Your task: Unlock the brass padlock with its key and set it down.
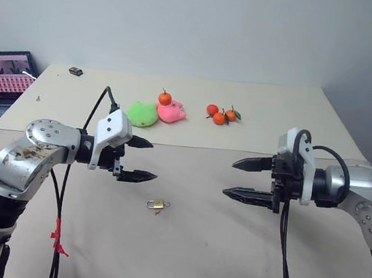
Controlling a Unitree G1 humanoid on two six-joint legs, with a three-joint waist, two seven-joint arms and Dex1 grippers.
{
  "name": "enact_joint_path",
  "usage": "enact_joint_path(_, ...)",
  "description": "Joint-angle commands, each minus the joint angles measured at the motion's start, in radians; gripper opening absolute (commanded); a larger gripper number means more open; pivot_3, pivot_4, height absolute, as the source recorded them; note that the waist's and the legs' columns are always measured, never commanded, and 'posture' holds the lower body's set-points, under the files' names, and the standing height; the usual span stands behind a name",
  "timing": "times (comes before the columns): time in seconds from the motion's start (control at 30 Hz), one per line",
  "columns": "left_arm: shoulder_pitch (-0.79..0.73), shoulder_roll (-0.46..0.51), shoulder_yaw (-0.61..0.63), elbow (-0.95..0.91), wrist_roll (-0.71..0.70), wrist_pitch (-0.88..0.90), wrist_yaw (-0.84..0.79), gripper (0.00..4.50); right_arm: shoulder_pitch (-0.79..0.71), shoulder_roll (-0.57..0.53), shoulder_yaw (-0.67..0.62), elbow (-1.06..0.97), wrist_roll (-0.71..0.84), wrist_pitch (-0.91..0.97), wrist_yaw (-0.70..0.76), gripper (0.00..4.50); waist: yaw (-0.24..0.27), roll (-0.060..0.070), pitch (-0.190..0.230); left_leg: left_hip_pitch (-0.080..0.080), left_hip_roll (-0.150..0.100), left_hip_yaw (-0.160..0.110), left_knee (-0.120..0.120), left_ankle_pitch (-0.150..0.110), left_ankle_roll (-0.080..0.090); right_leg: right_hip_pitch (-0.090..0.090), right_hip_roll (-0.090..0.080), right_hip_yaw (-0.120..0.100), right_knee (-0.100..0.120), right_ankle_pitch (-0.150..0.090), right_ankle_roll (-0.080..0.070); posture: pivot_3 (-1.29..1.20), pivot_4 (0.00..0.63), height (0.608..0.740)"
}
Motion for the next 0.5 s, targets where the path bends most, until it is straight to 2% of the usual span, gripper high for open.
enact_joint_path(0.03,0.025,0.03,0.023,-0.024,-0.011,0.005,-0.017,4.49,-0.028,-0.004,-0.014,-0.004,-0.006,-0.025,0.005,4.5,0.0,0.0,0.0,0.0,0.0,0.0,0.0,0.0,0.0,0.0,0.0,0.0,0.0,0.0,0.0,0.0,0.15,0.661)
enact_joint_path(0.23,0.099,0.032,-0.024,-0.013,0.046,-0.138,-0.079,4.49,-0.033,0.006,-0.002,0.007,-0.015,-0.027,-0.01,4.5,-0.001,0.0,0.001,0.002,0.0,0.0,0.0,-0.002,0.003,0.0,0.0,0.0,0.001,-0.001,-0.001,0.0,0.15,0.661)
enact_joint_path(0.5,0.155,-0.029,-0.07,-0.02,0.07,-0.198,-0.072,4.49,0.019,0.01,-0.02,-0.047,0.007,-0.008,-0.045,4.5,0.002,0.001,0.0,0.001,0.0,0.001,0.0,-0.003,0.004,0.001,0.0,0.0,0.0,-0.001,-0.001,0.0,0.15,0.661)
